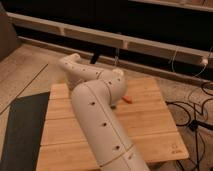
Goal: Place the bottle in the ceramic bowl
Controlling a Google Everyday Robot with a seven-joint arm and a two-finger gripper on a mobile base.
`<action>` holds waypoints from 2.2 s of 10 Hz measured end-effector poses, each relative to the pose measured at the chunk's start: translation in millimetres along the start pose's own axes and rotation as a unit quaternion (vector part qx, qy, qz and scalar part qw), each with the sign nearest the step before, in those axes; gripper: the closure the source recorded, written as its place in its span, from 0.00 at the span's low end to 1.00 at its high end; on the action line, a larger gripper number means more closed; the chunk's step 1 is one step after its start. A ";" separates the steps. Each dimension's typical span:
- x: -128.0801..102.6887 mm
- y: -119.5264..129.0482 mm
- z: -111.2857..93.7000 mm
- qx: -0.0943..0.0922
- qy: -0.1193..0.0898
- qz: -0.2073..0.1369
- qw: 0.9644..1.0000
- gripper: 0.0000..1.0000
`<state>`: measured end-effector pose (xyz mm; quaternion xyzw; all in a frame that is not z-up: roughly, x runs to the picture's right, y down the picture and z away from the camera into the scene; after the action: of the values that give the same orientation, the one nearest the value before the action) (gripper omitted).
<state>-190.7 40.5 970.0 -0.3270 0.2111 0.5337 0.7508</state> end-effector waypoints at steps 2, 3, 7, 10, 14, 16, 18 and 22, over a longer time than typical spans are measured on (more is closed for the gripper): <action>-7.1 -0.6 -7.2 -0.003 -0.013 -0.001 1.000 1.00; -14.9 -0.4 -17.0 -0.004 -0.029 -0.003 1.000 1.00; -45.6 -14.8 -77.6 0.018 -0.109 -0.004 0.994 1.00; -38.9 -46.9 -105.0 0.037 -0.132 0.029 0.990 1.00; -8.5 -77.4 -117.0 0.075 -0.131 0.062 0.987 1.00; 13.0 -107.1 -132.8 0.100 -0.139 0.092 0.981 1.00; 34.2 -117.3 -135.6 0.109 -0.140 0.114 0.978 1.00; 64.6 -105.7 -105.5 0.092 -0.106 0.128 0.982 0.85</action>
<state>-66.0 -15.1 881.4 -0.1685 0.2186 0.6351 0.7214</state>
